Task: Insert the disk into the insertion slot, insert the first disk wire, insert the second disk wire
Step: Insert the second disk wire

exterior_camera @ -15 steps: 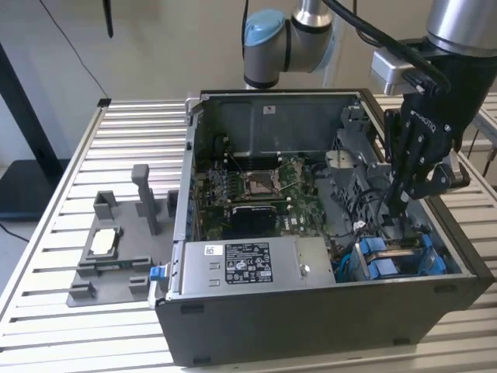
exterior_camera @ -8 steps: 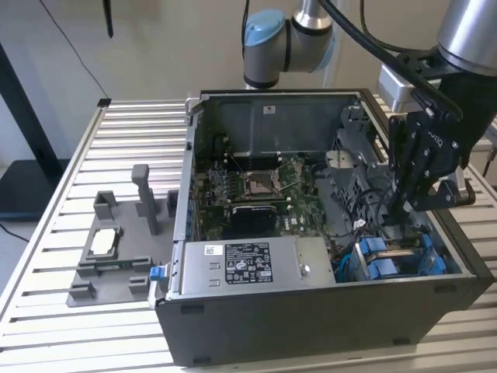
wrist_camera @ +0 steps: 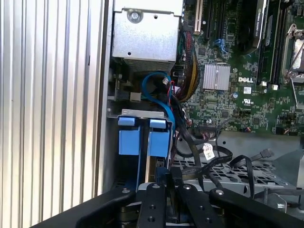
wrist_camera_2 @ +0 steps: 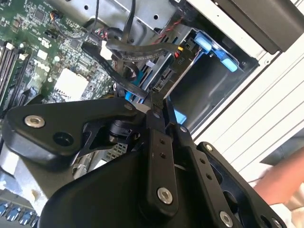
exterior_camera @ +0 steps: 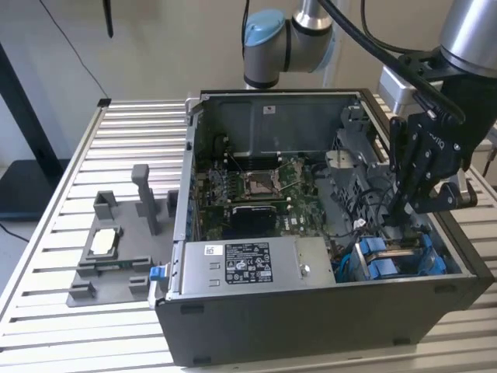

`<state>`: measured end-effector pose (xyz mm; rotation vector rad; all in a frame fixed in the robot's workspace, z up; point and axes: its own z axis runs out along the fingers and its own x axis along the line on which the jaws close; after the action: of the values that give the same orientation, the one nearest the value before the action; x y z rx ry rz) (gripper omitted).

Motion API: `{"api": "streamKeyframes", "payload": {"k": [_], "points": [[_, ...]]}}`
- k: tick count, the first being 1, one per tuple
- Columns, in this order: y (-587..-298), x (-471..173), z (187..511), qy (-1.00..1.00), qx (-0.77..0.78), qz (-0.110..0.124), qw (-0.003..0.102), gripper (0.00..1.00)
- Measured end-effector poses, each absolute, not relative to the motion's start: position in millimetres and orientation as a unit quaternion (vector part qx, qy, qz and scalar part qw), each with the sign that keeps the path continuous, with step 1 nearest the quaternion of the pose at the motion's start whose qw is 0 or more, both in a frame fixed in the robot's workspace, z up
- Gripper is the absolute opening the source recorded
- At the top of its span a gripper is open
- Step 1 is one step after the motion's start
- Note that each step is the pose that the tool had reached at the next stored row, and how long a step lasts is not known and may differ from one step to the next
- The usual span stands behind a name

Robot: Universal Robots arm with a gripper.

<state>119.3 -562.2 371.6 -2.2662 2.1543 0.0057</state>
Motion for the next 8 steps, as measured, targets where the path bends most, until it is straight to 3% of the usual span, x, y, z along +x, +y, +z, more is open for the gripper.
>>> {"api": "streamKeyframes", "payload": {"k": [8], "points": [[-564.8, 119.3, 370.0, 0.689, -0.725, 0.007, 0.013, 0.16]]}}
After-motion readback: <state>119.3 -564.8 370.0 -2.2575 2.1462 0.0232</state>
